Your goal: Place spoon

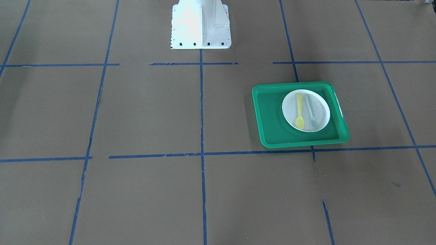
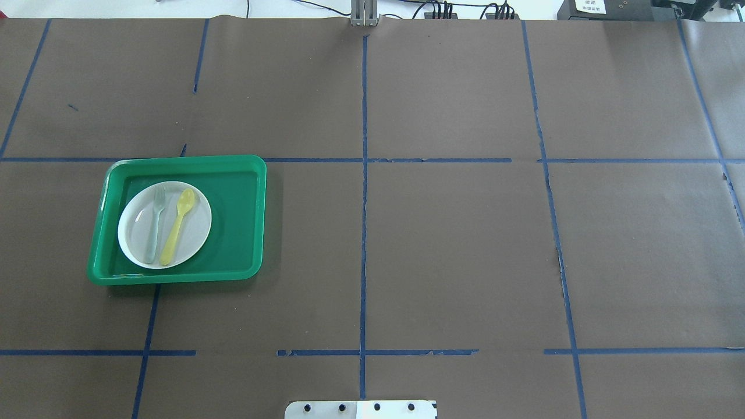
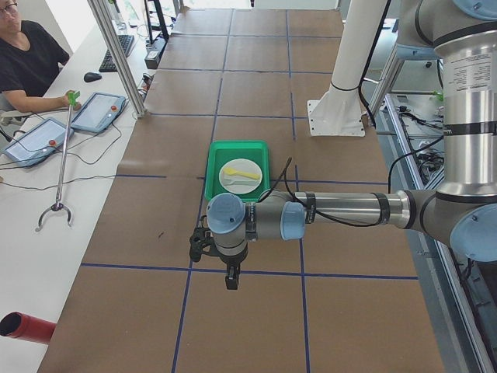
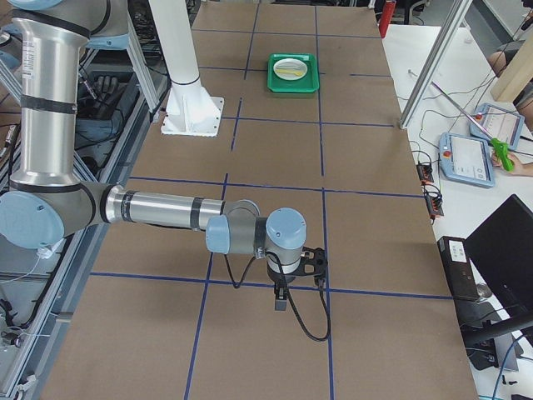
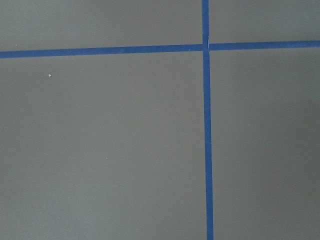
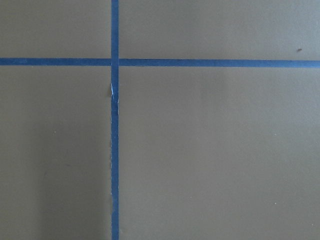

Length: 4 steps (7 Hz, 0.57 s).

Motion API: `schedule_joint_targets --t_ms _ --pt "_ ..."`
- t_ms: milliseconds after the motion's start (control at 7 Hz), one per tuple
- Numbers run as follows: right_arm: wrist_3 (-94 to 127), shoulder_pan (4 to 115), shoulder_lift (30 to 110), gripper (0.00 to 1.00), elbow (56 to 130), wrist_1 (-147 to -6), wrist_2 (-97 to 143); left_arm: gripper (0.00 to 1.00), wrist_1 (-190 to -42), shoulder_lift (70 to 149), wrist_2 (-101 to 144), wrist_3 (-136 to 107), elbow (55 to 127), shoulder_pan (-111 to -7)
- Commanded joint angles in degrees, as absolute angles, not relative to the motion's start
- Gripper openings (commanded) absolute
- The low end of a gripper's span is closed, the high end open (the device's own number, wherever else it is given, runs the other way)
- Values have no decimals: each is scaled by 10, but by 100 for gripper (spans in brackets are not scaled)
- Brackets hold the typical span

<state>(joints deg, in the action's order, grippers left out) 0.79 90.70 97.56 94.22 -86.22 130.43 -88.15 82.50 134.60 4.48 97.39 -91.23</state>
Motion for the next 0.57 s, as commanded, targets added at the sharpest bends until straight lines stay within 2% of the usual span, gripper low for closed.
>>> schedule_joint_targets --t_ms 0,286,429 --pt "8 907 976 100 942 -862 1304 100 -885 831 1341 45 976 -912" --pt "7 907 976 100 942 -862 1304 100 -885 864 1340 -30 993 -911" --pt "8 907 976 100 942 -862 1304 100 -886 872 1340 -103 1032 -893"
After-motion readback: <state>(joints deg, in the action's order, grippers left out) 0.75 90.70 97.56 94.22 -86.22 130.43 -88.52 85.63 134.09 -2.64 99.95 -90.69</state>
